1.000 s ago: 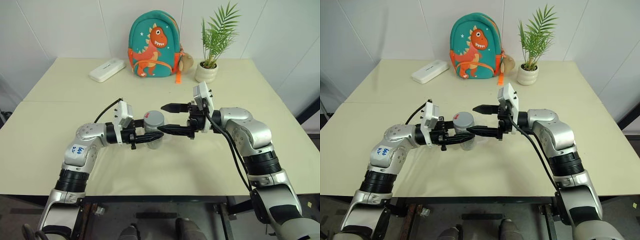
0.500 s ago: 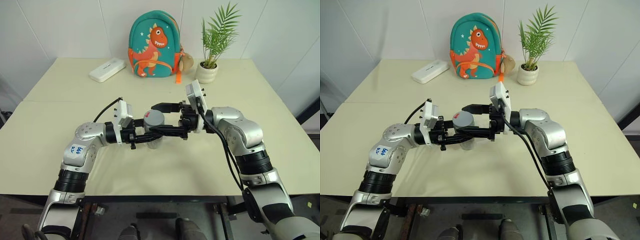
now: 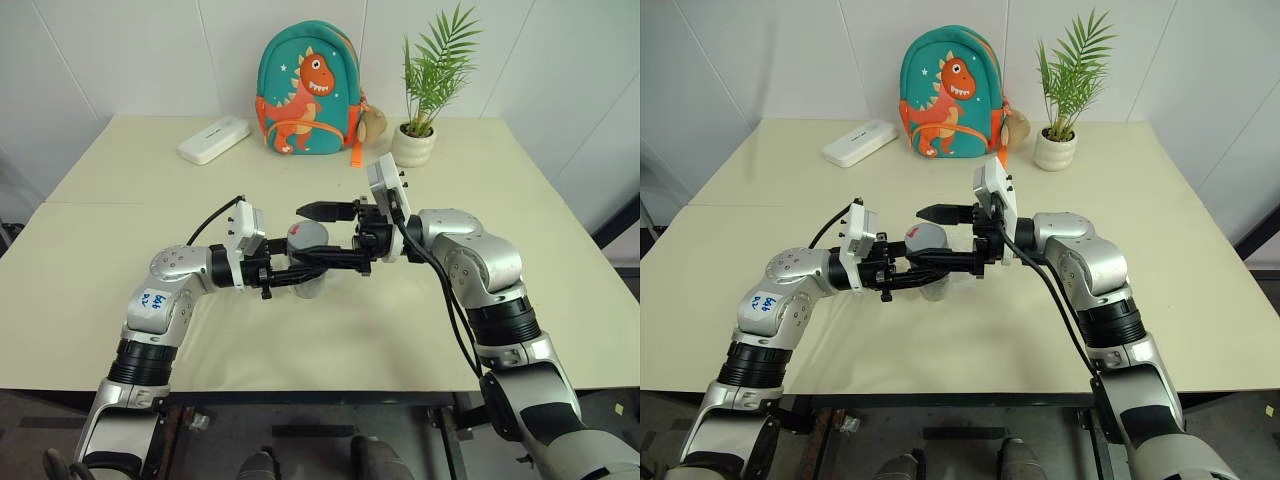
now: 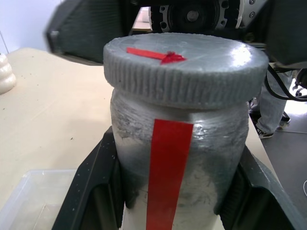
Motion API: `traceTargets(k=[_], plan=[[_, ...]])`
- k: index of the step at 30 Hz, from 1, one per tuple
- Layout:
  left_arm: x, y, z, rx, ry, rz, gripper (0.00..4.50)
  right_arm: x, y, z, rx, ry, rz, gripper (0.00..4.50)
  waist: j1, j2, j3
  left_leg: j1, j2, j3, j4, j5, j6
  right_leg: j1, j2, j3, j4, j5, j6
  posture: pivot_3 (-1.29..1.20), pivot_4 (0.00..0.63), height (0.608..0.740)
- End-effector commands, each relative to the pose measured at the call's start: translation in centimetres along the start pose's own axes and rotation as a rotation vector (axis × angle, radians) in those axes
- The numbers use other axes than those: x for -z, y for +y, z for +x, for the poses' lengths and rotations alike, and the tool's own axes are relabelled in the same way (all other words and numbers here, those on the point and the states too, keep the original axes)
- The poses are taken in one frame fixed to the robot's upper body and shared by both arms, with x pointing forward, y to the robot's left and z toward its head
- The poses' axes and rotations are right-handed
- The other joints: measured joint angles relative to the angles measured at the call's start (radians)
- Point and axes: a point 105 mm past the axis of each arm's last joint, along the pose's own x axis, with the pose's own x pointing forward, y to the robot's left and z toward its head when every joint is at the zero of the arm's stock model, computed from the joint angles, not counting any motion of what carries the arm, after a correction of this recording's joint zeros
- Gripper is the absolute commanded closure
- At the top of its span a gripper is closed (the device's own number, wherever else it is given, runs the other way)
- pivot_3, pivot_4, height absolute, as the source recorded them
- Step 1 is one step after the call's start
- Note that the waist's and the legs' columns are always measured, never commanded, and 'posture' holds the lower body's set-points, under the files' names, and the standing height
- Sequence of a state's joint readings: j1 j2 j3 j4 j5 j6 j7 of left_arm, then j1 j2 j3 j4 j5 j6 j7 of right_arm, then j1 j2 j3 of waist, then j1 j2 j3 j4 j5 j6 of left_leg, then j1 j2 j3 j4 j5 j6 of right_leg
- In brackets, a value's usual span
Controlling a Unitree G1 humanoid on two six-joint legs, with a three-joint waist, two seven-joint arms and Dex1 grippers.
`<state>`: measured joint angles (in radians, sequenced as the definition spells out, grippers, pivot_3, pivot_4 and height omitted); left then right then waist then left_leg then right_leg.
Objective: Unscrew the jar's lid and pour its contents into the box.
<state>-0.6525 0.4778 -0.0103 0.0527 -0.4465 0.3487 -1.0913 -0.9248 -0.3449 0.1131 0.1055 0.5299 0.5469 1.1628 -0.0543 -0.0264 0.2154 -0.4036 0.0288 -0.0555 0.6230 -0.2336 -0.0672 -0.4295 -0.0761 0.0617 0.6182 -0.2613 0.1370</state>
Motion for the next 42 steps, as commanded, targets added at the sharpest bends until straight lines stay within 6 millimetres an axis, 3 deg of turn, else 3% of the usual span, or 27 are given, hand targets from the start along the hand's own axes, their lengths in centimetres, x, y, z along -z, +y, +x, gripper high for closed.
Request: traceTargets(k=[1,6,12,16,18,27,34,37,42], plan=[[-1.1,-0.1,-0.2,0.003,-0.034,0.035,2.53,-1.1,0.3,0.4,-0.024,-0.016,-0.051,1.65,0.0,0.0,0.0,0.0,0.0,0.0,0.0,0.0,0.0,0.0,0.0,0.0,0.0,0.0,0.0,0.0,0.15,0.74],[-1.1,-0.1,-0.2,0.002,-0.033,0.036,2.53,-2.0,0.1,0.4,-0.002,-0.068,-0.02,1.65,0.0,0.0,0.0,0.0,0.0,0.0,0.0,0.0,0.0,0.0,0.0,0.0,0.0,0.0,0.0,0.0,0.15,0.74],[-1.0,-0.2,-0.2,0.002,-0.033,0.033,2.53,-6.9,-0.4,-1.2,0.006,-0.378,0.232,1.65,0.001,0.001,0.0,0.0,0.0,0.0,0.0,0.0,0.0,0.0,0.0,0.0,0.001,0.0,0.0,0.0,0.15,0.74],[-1.0,-0.3,-0.6,-0.006,-0.032,0.031,2.53,-7.0,-1.3,-3.4,0.133,-0.375,0.211,1.65,0.004,0.001,0.0,0.0,0.0,-0.001,-0.001,0.0,0.0,0.0,0.0,-0.001,-0.001,0.0,0.0,0.0,0.15,0.74],[-0.9,-0.3,-0.8,-0.016,-0.031,0.029,2.53,-5.7,-2.1,-4.9,0.246,-0.324,0.171,1.65,0.005,0.001,0.0,0.0,0.0,-0.001,-0.001,0.0,0.0,0.0,0.0,-0.001,-0.002,0.0,0.0,0.0,0.15,0.74],[-1.0,0.0,-1.7,-0.05,-0.042,0.019,2.53,3.7,-4.2,-12.1,0.674,0.007,-0.038,1.65,0.005,0.001,0.0,-0.001,0.0,0.0,-0.003,0.0,0.001,0.0,0.0,0.0,-0.004,0.0,0.0,0.0,0.15,0.74],[-1.4,0.3,-1.5,-0.046,-0.066,0.011,2.53,9.5,-4.6,-14.7,0.795,0.108,0.01,1.65,-0.001,0.001,0.0,0.0,0.0,0.001,-0.002,0.0,0.0,0.001,0.0,0.0,-0.004,0.0,0.0,0.0,0.15,0.74],[-1.6,0.5,-1.4,-0.047,-0.07,0.015,2.53,10.7,-4.8,-15.7,0.844,0.088,0.046,1.65,0.0,0.001,0.0,0.0,0.0,0.001,-0.002,0.0,0.0,0.001,0.0,0.0,-0.004,0.0,0.0,0.0,0.15,0.74],[-2.2,0.9,-1.4,-0.062,-0.09,0.033,2.53,11.0,-4.9,-15.8,0.852,0.062,0.073,1.65,0.0,0.001,0.0,0.0,0.0,0.001,-0.002,0.0,0.0,0.001,0.0,0.0,-0.003,0.0,0.0,0.0,0.15,0.74]])
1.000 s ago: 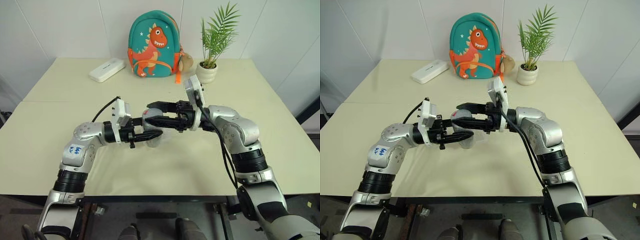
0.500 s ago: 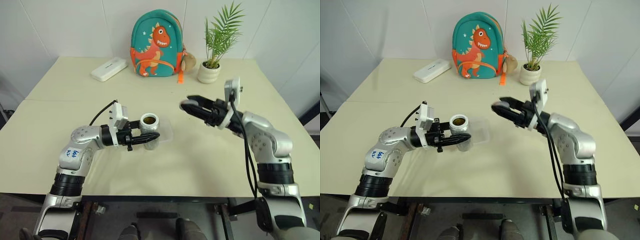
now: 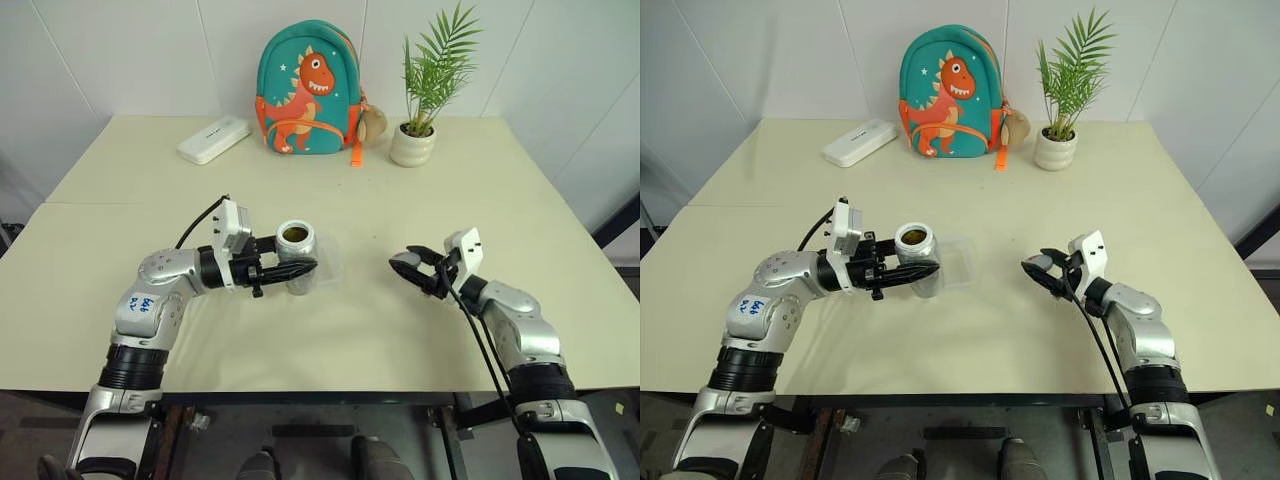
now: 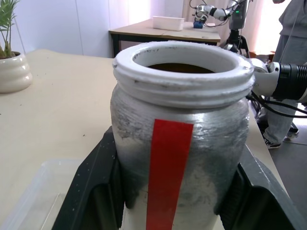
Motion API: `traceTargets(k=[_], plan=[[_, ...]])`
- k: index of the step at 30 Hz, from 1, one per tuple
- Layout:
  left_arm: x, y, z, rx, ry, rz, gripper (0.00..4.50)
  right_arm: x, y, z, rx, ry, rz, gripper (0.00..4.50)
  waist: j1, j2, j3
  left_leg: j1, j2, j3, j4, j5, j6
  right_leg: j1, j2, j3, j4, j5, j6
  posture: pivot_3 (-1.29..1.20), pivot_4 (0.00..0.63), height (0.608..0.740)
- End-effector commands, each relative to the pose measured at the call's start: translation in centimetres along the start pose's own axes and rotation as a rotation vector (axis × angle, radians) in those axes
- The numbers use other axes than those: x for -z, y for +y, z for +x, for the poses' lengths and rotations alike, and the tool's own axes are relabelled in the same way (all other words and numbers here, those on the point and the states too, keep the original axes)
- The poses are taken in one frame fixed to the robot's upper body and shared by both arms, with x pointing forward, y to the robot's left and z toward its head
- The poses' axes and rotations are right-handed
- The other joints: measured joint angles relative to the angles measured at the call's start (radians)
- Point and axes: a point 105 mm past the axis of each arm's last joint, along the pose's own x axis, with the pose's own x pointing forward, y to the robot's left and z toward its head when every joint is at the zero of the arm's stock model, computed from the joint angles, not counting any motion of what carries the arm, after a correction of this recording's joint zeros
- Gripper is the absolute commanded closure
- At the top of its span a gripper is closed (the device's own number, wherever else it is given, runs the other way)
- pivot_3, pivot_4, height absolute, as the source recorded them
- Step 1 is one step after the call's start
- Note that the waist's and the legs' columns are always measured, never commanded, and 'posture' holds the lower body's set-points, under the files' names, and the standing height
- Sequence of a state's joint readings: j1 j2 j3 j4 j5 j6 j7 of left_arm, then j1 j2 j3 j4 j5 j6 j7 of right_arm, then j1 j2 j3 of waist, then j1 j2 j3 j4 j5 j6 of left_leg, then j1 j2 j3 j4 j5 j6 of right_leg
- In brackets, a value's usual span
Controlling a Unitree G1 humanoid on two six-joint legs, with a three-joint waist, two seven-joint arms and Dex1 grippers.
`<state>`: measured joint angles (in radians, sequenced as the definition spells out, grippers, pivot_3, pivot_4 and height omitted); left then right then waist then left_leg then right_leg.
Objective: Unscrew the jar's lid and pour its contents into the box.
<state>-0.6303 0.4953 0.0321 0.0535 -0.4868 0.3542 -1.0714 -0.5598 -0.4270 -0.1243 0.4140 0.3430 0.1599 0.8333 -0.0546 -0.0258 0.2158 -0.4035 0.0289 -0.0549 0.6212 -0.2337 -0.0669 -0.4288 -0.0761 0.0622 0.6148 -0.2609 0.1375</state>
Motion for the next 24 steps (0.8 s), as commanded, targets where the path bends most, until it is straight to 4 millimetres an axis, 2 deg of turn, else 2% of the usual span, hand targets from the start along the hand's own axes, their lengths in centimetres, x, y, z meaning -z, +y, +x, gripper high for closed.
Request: traceTargets(k=[1,2,5,8,12,16,20,24], plan=[[-2.1,0.4,-0.1,-0.009,-0.062,0.057,2.53,-0.9,-0.2,-0.2,0.004,-0.044,-0.004,1.65,0.0,0.0,0.0,0.0,0.0,0.0,0.0,0.0,0.0,0.0,0.0,0.0,0.0,0.0,0.0,0.0,0.15,0.74],[-2.1,0.4,-0.1,-0.009,-0.061,0.059,2.53,-0.7,-0.2,-0.2,0.002,-0.04,0.009,1.65,0.0,0.0,0.0,0.0,0.0,0.0,0.0,0.0,0.0,0.0,0.0,0.0,0.0,0.0,0.0,0.0,0.15,0.74],[-2.1,0.5,-0.2,-0.01,-0.053,0.06,2.53,-0.8,0.0,-0.3,-0.014,-0.043,0.034,0.88,0.0,0.0,0.0,0.0,0.0,0.0,0.0,0.0,0.0,0.0,0.0,0.0,0.0,0.0,0.0,0.0,0.15,0.74],[-2.0,0.7,-0.6,-0.008,-0.034,0.049,2.53,-3.1,-0.1,-0.2,-0.03,-0.091,0.0,0.01,0.0,0.0,0.0,0.0,0.0,0.0,0.0,0.0,0.0,0.0,0.0,0.0,0.0,0.0,0.0,0.0,0.15,0.74],[-2.1,1.2,-1.0,-0.024,-0.021,0.055,2.53,-5.8,1.5,0.2,-0.138,-0.126,-0.058,0.01,0.0,0.0,0.0,0.0,0.0,0.0,0.0,0.0,0.0,0.0,0.0,0.0,0.001,0.0,0.0,0.0,0.15,0.74],[-3.3,2.5,-1.6,-0.058,-0.051,0.074,2.53,-7.9,5.4,0.4,-0.357,-0.099,-0.165,0.01,0.002,0.0,0.0,0.0,0.0,0.0,0.001,0.0,0.0,0.0,0.0,0.0,0.002,0.0,0.0,0.0,0.15,0.74],[-3.5,4.2,-2.3,-0.097,-0.028,0.103,2.53,-8.6,8.2,0.1,-0.507,-0.042,-0.285,0.01,0.001,0.0,0.0,0.0,0.0,-0.001,0.001,0.0,0.0,0.0,0.001,0.0,0.001,0.0,0.0,0.0,0.15,0.74],[-3.8,7.0,-3.1,-0.182,0.022,0.176,2.53,-9.7,9.2,-0.3,-0.534,-0.032,-0.302,0.01,0.004,0.0,0.0,0.0,0.0,0.0,0.001,0.0,0.0,0.0,0.001,0.0,0.001,0.0,0.0,0.0,0.15,0.74]])
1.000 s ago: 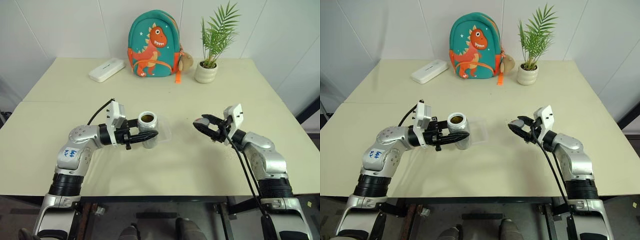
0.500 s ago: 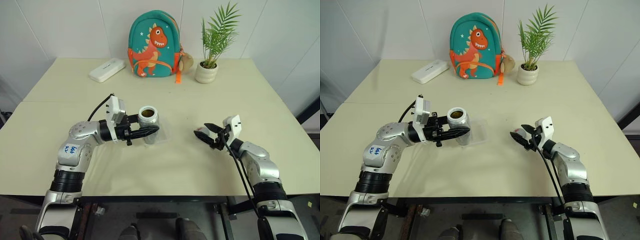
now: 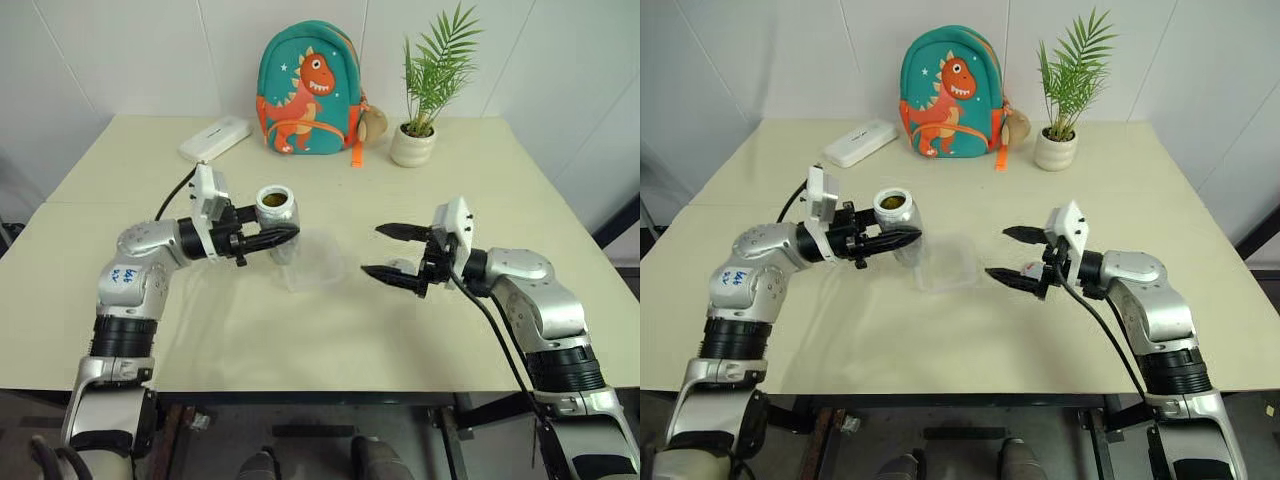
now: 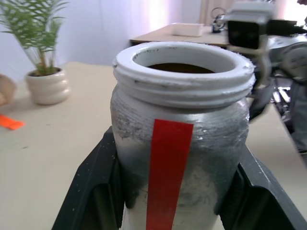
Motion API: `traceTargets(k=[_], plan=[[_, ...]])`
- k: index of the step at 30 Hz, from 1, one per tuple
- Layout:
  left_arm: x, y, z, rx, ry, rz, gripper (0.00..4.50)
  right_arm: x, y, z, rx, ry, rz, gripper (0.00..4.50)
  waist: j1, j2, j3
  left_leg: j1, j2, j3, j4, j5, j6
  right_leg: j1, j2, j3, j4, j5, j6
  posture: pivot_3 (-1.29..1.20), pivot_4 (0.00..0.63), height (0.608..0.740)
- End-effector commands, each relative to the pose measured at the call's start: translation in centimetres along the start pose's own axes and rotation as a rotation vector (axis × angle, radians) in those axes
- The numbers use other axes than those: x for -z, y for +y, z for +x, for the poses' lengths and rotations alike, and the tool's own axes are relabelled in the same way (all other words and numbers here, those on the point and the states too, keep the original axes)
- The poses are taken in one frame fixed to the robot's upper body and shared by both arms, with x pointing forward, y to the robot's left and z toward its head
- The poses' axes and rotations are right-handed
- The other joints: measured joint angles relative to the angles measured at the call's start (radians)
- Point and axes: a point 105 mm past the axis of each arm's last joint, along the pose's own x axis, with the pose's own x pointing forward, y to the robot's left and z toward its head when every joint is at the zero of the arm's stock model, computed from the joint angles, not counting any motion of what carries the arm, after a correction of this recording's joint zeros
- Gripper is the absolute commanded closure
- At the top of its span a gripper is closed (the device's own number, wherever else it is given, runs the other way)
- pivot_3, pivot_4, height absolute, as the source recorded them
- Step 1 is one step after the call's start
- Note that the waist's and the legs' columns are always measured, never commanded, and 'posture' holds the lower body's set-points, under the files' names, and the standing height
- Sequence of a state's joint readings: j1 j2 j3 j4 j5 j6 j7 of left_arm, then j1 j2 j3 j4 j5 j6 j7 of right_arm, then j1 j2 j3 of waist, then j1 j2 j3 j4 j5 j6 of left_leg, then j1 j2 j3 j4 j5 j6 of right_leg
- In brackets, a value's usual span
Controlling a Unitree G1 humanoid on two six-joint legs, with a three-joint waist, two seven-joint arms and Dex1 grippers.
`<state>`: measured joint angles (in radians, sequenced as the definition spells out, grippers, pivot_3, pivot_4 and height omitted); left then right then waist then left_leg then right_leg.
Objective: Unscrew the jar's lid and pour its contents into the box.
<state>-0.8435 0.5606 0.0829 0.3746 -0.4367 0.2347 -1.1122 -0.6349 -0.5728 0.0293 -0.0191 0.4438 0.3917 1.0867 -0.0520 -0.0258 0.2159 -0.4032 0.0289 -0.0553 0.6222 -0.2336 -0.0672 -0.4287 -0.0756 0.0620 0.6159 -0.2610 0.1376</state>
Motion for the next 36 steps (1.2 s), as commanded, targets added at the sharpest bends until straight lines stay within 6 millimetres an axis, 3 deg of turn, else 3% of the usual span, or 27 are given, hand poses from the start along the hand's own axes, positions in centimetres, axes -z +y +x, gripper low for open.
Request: traceTargets(k=[1,5,8,13,17,21,25,28,32,36], plan=[[-1.3,2.3,-0.7,-0.074,0.025,0.133,2.53,-2.2,0.4,-0.5,-0.011,-0.015,-0.057,0.01,0.002,0.0,0.0,0.0,0.0,0.0,0.0,0.0,0.0,0.0,0.0,0.0,0.0,0.0,0.0,0.0,0.15,0.74],[-1.6,3.7,-1.1,-0.144,0.098,0.285,2.53,-1.5,0.6,-1.6,0.031,0.025,-0.055,0.01,0.007,0.0,0.0,-0.001,0.0,0.0,-0.001,0.0,0.0,0.0,0.0,0.0,-0.003,0.0,0.0,0.0,0.15,0.74],[-2.1,3.4,-0.6,-0.142,0.178,0.456,2.53,-1.2,0.8,-2.7,0.064,0.037,-0.035,0.01,0.016,0.0,0.0,-0.002,0.0,0.0,-0.002,-0.001,0.0,0.0,0.0,0.0,-0.005,0.0,0.0,0.0,0.15,0.74],[-2.9,5.3,0.1,-0.34,0.264,0.708,2.53,-0.2,1.1,-3.4,0.117,0.042,0.014,0.01,0.026,0.0,0.0,-0.002,0.0,0.0,-0.002,-0.001,0.0,0.0,0.0,0.0,-0.005,0.0,0.001,0.0,0.15,0.74],[-3.0,4.6,1.6,-0.321,0.364,1.101,2.53,0.7,1.5,-3.2,0.125,0.043,0.041,0.01,0.024,0.0,0.0,-0.002,0.0,0.001,0.0,-0.001,0.0,0.001,0.0,0.0,-0.005,0.001,0.002,0.0,0.15,0.74],[-4.6,4.1,2.7,-0.413,0.306,1.453,2.53,1.1,1.6,-2.8,0.13,0.039,0.058,0.01,0.024,0.0,0.0,-0.001,0.0,0.001,0.0,-0.001,0.0,0.0,0.0,0.001,-0.005,0.001,0.002,0.0,0.15,0.74],[-3.3,1.4,4.0,-0.296,0.234,1.942,2.53,1.3,1.8,-2.4,0.132,0.027,0.071,0.01,0.024,0.0,0.0,-0.001,0.0,0.002,-0.001,-0.001,0.0,0.0,0.0,0.001,-0.005,0.001,0.002,0.0,0.15,0.74],[-2.0,0.1,4.5,-0.295,0.147,2.155,2.53,1.3,1.7,-2.0,0.139,0.01,0.079,0.01,0.027,0.0,0.0,-0.001,0.0,0.002,-0.001,-0.001,0.0,0.0,0.0,0.001,-0.005,0.001,0.002,0.0,0.15,0.74],[0.7,0.4,4.7,-0.261,0.19,2.225,2.53,1.2,1.8,-1.6,0.148,-0.014,0.091,0.01,0.027,0.0,0.0,-0.001,0.0,0.002,0.0,-0.001,0.0,0.0,0.0,0.001,-0.003,0.002,0.003,0.0,0.15,0.74],[1.1,0.8,4.8,-0.281,0.216,2.266,2.53,1.2,2.1,-1.4,0.151,-0.03,0.1,0.01,0.023,0.0,0.0,-0.001,0.0,0.002,0.0,-0.001,0.0,0.0,0.0,0.001,-0.003,0.002,0.003,0.0,0.15,0.74]])
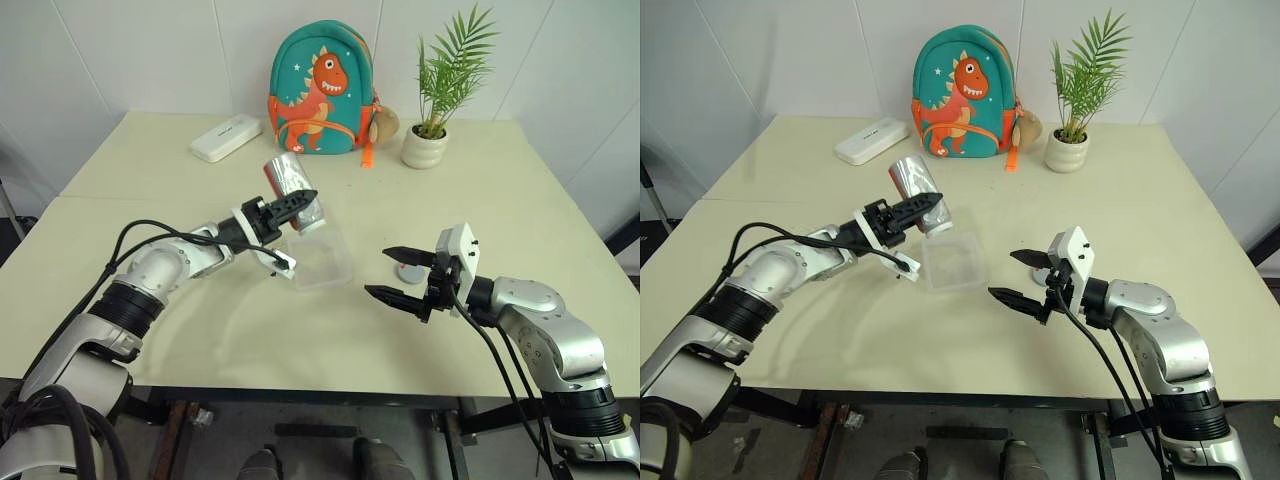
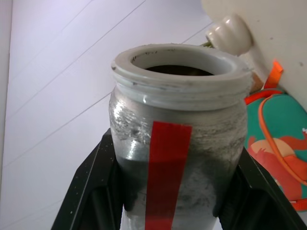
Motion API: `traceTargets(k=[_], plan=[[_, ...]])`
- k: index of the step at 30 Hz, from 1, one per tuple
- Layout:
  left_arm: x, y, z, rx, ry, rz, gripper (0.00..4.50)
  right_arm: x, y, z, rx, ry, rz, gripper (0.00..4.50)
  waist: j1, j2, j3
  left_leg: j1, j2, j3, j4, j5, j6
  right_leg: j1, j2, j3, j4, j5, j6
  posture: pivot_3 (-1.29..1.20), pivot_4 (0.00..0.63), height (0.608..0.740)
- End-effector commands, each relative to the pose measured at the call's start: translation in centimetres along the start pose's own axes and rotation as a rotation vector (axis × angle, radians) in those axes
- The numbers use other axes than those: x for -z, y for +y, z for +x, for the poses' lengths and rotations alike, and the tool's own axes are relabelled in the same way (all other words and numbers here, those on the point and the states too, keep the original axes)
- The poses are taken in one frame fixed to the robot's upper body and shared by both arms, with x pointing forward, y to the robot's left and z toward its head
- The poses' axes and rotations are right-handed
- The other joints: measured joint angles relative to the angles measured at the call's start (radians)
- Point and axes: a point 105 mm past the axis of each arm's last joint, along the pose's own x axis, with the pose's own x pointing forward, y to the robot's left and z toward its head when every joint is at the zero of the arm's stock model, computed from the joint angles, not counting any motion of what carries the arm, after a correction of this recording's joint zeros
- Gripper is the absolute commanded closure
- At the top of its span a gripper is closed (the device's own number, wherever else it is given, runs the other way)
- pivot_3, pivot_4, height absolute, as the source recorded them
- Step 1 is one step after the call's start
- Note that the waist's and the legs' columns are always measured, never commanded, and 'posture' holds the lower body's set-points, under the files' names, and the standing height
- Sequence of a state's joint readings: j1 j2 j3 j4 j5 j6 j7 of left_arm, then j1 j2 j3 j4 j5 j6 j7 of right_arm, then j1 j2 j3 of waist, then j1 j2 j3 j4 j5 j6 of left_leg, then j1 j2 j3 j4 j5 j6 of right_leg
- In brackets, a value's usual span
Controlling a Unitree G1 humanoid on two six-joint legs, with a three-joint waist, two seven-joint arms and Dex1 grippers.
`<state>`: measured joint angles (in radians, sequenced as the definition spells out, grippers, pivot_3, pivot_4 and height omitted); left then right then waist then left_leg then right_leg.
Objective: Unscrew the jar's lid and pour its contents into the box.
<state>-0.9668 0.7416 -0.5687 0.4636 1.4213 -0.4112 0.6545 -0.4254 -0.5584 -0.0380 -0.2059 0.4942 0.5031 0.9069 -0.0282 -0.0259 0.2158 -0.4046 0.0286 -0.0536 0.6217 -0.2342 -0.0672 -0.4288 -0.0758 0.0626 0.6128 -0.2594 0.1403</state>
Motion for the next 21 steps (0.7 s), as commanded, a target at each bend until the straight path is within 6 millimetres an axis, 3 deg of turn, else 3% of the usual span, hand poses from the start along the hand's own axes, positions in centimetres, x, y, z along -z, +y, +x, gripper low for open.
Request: traceTargets(k=[1,13,18,21], plan=[[1.2,0.3,0.2,-0.016,0.057,0.058,2.53,-1.2,0.7,0.2,-0.016,-0.049,-0.03,0.01,-0.001,0.0,0.0,0.0,0.0,0.0,0.0,0.0,0.0,0.0,0.0,0.0,0.0,0.0,0.0,0.0,0.15,0.74],[2.3,0.0,-0.3,0.015,0.096,0.013,2.53,-1.4,0.6,0.4,-0.005,-0.075,-0.03,0.01,0.0,0.0,0.0,0.0,0.0,0.0,0.0,0.0,0.0,0.0,0.0,0.0,0.0,0.0,0.0,0.0,0.15,0.74],[4.7,-1.2,-1.5,0.082,0.256,-0.365,2.53,-1.3,0.6,0.5,-0.01,-0.07,-0.033,0.01,0.001,0.0,0.0,0.0,0.0,0.0,0.0,0.0,0.0,0.0,0.0,0.0,0.001,0.0,0.0,0.0,0.15,0.74],[6.9,-2.2,-3.4,0.109,0.43,-0.715,2.53,-1.2,0.5,0.4,-0.014,-0.057,-0.04,0.01,0.001,0.0,0.0,0.0,0.0,0.0,0.0,0.0,0.0,0.0,0.0,0.0,0.001,0.0,0.0,0.0,0.15,0.74]])
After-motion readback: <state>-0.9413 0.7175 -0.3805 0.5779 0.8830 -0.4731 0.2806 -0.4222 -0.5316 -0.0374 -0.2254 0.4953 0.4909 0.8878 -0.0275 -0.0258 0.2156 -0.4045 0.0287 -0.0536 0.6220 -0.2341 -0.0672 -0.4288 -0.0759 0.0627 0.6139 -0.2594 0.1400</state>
